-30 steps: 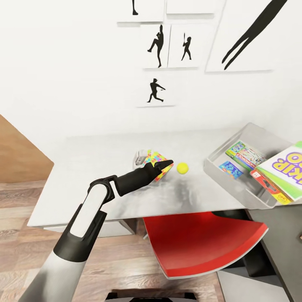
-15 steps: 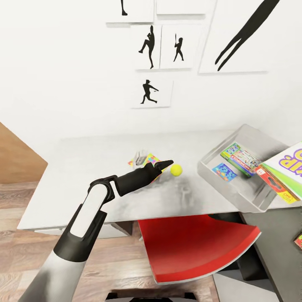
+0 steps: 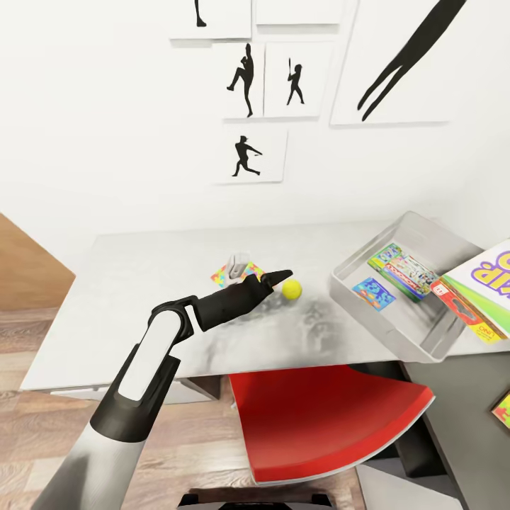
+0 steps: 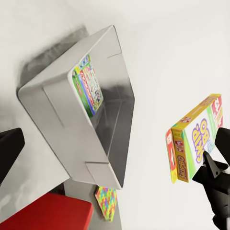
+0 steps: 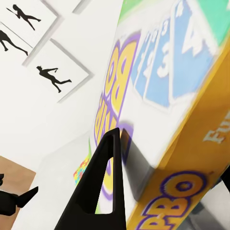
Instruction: Put all the toys in the child's room - the three board games (two on the bed and one on the table), the two jigsaw puzzles on the table, and the tennis ball on the table - inside the toy box on the table in the child's room.
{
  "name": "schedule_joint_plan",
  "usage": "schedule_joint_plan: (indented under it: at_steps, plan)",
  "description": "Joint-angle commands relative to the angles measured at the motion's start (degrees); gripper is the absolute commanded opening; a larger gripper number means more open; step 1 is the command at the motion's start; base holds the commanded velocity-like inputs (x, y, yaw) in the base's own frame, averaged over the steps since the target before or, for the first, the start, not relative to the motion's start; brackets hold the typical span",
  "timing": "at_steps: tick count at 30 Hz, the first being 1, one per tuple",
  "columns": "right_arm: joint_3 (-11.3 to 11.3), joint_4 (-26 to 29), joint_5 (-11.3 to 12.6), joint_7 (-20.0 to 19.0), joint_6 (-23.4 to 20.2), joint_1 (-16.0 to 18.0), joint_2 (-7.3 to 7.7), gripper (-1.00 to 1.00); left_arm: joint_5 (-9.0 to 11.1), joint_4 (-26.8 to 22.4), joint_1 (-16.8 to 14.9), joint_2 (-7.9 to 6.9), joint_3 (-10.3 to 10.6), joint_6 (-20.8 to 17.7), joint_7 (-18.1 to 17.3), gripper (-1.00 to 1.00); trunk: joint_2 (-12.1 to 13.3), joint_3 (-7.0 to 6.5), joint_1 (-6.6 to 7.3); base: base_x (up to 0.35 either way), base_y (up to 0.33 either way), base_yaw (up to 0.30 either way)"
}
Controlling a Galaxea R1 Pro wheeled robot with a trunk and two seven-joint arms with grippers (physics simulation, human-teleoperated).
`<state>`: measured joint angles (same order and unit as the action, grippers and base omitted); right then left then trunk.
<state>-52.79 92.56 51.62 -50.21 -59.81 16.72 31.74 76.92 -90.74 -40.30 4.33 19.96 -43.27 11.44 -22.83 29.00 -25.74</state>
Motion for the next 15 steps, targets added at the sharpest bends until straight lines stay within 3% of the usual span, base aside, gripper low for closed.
schedule_joint_plan:
  at_steps: [1, 7, 15]
  plan:
    - [-0.05, -0.01, -0.29, -0.39, -0.19, 0.06, 0.01, -1.00, 0.60, -0.05, -0.02, 0.01, -0.04, -0.13, 0.52, 1.00, -0.09, 0.08, -0.04, 0.116, -0.002, 0.000]
    - [-0.09, -0.01, -0.29, -0.41, -0.19, 0.06, -0.01, -1.00, 0.60, -0.10, 0.03, 0.04, 0.17, -0.07, 0.45, 1.00, -0.09, 0.08, -0.04, 0.172, -0.001, 0.000]
    - [-0.11, -0.01, -0.29, -0.41, -0.19, 0.06, -0.01, -1.00, 0.60, -0.09, 0.04, 0.03, 0.25, -0.11, 0.43, 1.00, -0.09, 0.08, -0.04, 0.045, 0.000, 0.000]
